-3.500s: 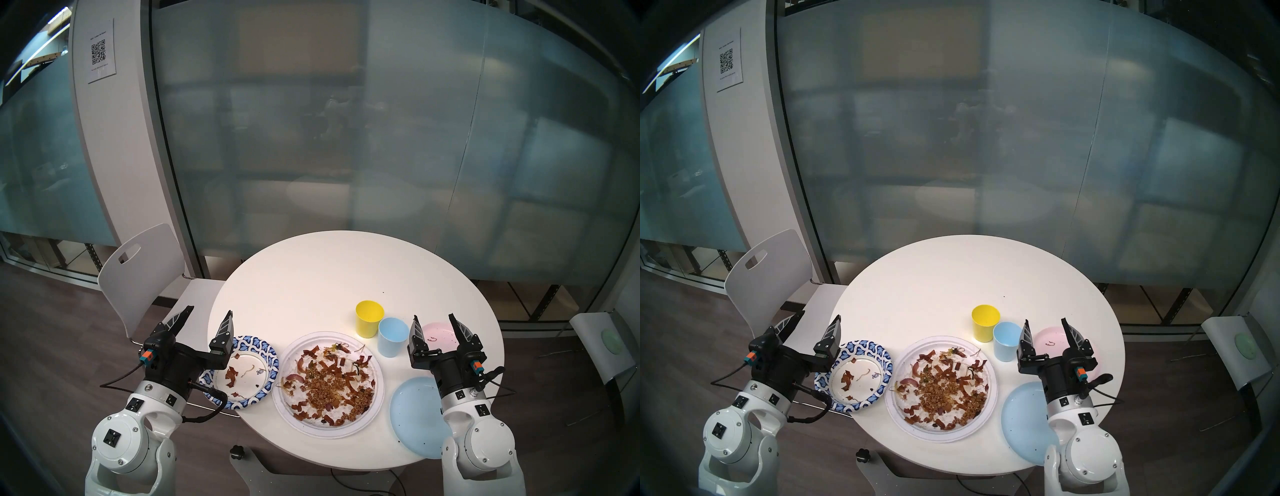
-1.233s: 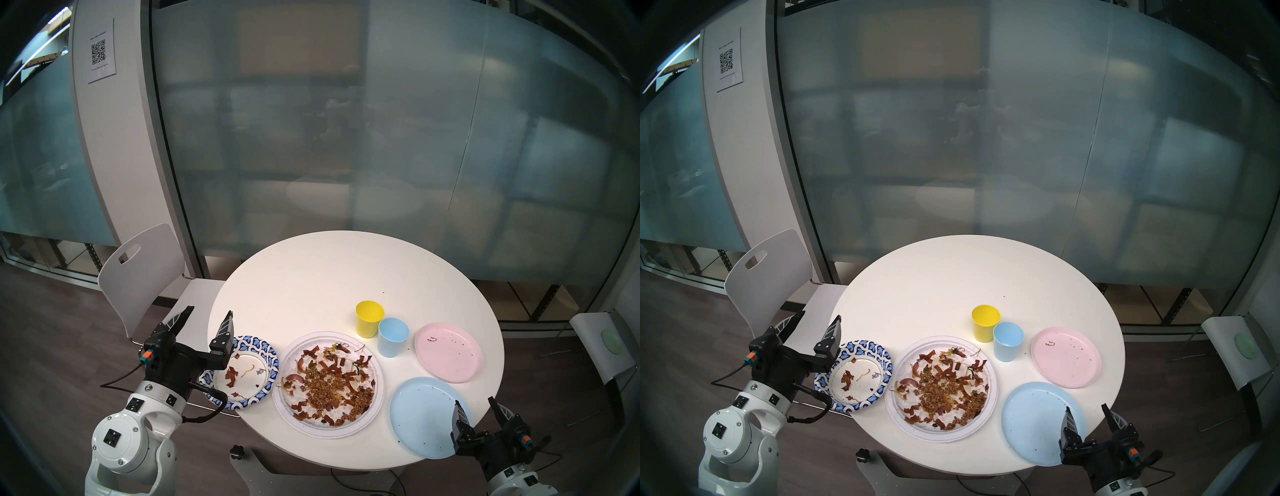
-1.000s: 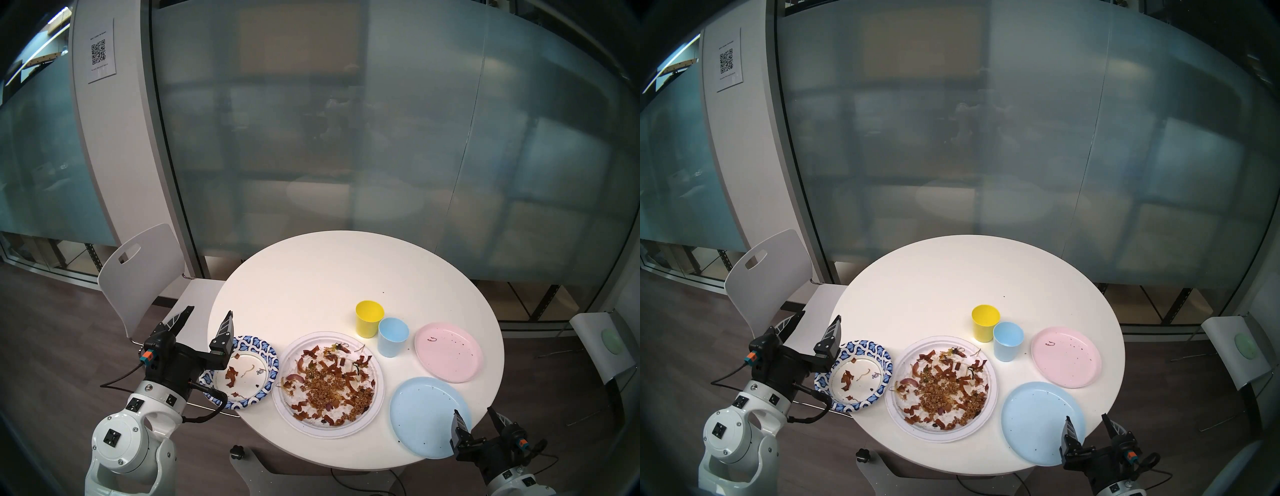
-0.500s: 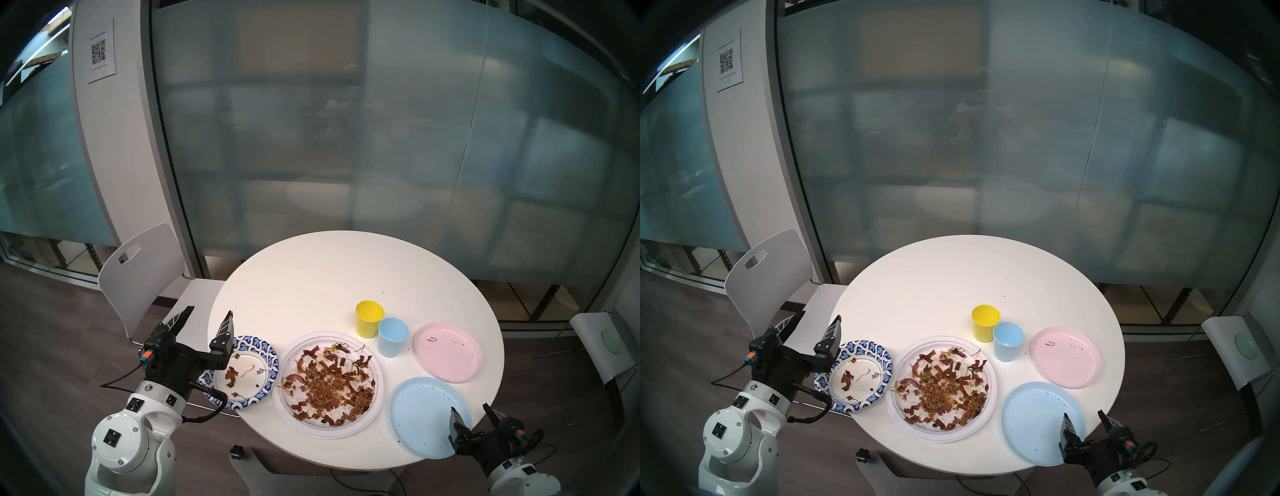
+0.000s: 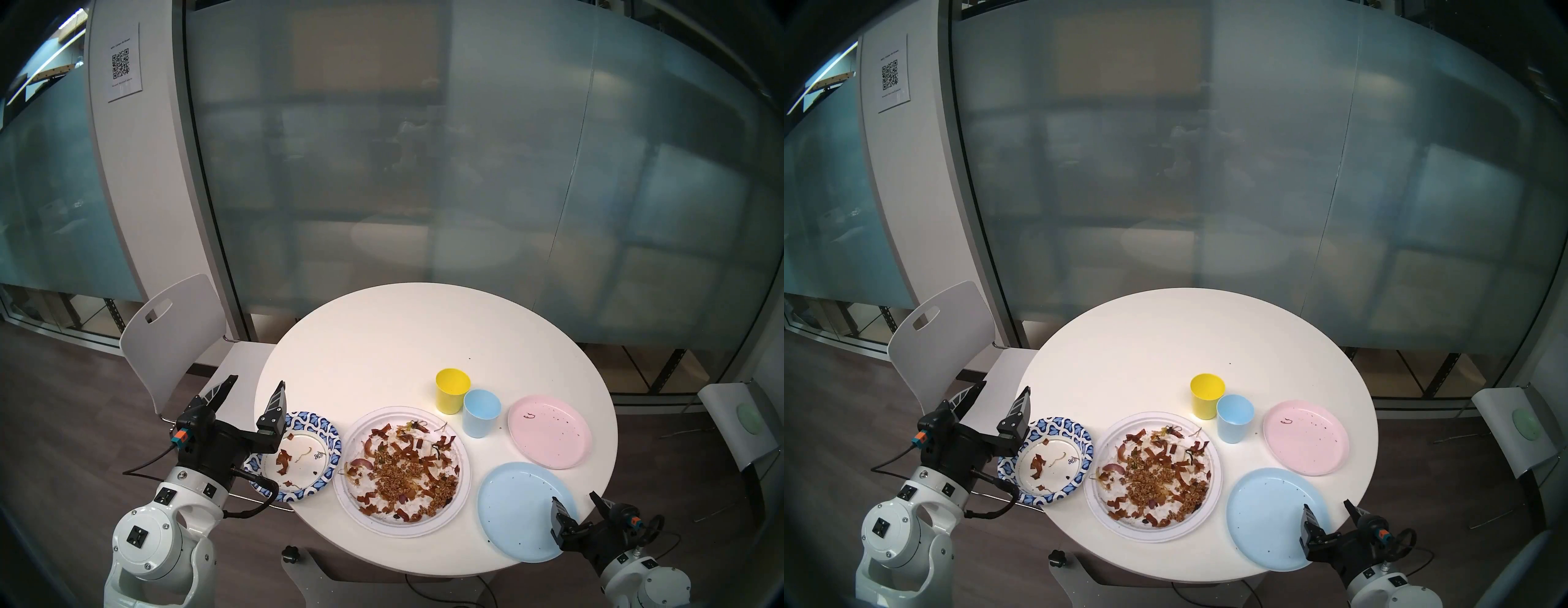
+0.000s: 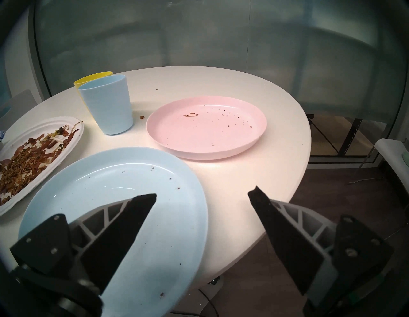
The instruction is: Stack the plates into one stack
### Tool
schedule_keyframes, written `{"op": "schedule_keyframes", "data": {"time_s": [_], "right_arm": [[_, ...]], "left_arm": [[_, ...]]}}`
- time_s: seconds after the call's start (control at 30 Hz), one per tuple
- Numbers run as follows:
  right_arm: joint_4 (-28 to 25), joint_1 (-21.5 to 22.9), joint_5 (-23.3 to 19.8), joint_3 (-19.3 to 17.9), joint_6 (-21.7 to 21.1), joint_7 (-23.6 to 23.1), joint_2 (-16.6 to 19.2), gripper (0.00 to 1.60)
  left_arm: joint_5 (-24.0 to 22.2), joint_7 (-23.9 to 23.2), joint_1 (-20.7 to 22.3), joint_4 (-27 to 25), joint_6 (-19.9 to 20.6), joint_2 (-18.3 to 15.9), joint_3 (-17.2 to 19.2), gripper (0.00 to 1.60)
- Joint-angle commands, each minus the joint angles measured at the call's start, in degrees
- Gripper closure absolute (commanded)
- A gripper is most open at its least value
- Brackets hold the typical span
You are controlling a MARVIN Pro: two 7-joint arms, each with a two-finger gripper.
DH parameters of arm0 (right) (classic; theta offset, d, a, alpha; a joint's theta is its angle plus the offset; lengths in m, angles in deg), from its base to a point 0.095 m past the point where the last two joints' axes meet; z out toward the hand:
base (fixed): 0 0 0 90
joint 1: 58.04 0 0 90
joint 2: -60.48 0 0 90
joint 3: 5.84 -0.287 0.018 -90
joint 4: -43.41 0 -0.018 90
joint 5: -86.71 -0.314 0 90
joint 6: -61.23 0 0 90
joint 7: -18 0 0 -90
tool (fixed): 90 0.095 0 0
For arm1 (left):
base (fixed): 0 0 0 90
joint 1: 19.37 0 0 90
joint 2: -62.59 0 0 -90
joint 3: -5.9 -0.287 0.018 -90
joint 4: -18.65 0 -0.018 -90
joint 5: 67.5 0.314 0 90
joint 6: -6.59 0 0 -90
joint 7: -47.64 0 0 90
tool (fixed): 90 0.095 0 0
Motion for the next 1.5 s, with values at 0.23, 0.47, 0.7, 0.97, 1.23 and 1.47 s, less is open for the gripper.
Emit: {"op": "schedule_keyframes", "data": {"time_s": [0.23, 0.47, 0.7, 0.97, 1.23, 1.47], "right_arm": [[0.6, 2.1, 1.3, 0.0, -2.6, -0.9, 2.0, 0.10], [1.0, 2.3, 1.6, -0.1, -3.0, -1.5, 2.0, 0.78], [1.1, 2.3, 1.5, -0.2, -3.1, -1.9, 1.8, 0.80], [0.7, 2.0, 0.9, -0.6, -3.3, -2.5, 1.7, 1.22], [0.2, 1.5, -0.9, -2.2, -3.8, -3.8, 1.4, 1.60], [-2.0, -0.1, -4.4, -4.5, -4.5, -7.2, 1.3, 1.60]], "left_arm": [[0.1, 0.2, 0.0, -1.1, -0.2, 0.1, 0.0, 0.00], [0.1, 0.2, 0.0, -1.1, -0.2, 0.1, 0.0, 0.00], [0.1, 0.2, 0.0, -1.1, -0.2, 0.1, 0.0, 0.00], [0.1, 0.2, 0.0, -1.1, -0.2, 0.1, 0.0, 0.00], [0.1, 0.2, 0.0, -1.1, -0.2, 0.1, 0.0, 0.00], [0.0, 0.2, 0.0, -1.1, -0.2, 0.1, 0.0, 0.00]]}}
